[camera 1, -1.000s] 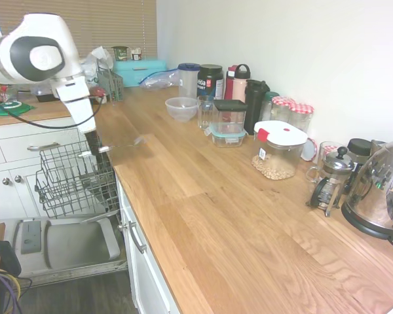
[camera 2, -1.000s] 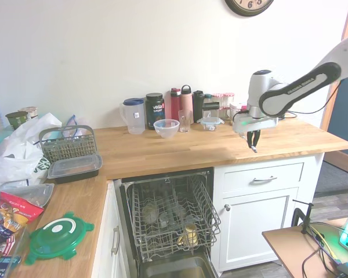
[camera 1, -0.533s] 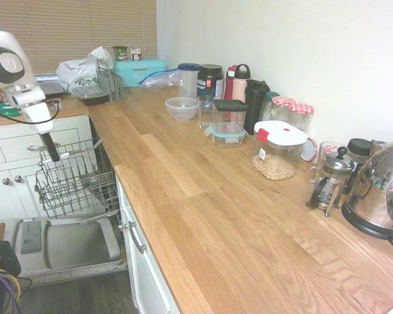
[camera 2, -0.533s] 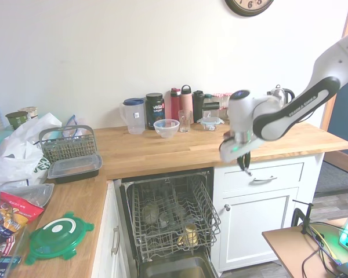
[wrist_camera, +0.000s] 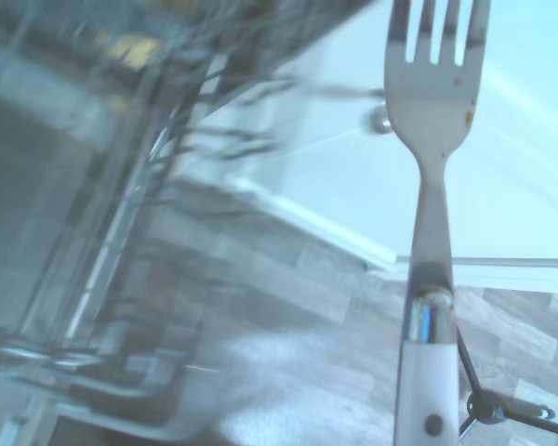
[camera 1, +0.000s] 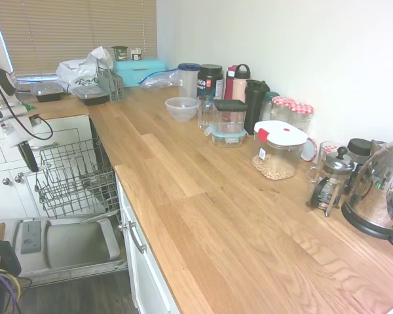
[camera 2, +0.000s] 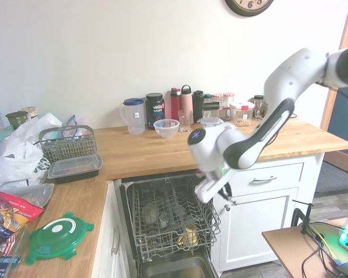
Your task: Put the fork in the dishwasher
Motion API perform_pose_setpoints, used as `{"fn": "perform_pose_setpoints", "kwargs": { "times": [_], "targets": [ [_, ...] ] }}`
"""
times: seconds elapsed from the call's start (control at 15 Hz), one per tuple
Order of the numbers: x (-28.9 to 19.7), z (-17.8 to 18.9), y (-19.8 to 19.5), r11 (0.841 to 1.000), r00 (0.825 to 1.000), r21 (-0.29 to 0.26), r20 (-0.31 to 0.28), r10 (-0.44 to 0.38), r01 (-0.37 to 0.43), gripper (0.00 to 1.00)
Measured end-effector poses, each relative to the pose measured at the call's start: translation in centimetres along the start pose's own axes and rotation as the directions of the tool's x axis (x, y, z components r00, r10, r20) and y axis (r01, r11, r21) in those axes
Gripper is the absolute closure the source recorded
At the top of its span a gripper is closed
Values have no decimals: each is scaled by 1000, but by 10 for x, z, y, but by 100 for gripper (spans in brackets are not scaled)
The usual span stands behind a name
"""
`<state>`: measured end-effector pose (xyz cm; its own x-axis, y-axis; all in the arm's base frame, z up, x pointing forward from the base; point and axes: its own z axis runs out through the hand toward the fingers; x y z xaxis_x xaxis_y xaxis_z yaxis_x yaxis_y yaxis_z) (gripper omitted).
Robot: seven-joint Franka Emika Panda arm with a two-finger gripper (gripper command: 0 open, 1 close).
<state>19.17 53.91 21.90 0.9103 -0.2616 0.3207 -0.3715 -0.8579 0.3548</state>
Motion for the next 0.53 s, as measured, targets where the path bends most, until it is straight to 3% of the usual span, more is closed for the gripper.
{"fn": "perform_pose_setpoints", "kwargs": {
  "times": [0.2, 0.53],
  "targets": [
    [-22, 33, -55, 996, 996, -23, 12, -91, 92, 100],
    [-19, 11, -114, 988, 988, 1, -6, -154, 154, 100]
  ]
}}
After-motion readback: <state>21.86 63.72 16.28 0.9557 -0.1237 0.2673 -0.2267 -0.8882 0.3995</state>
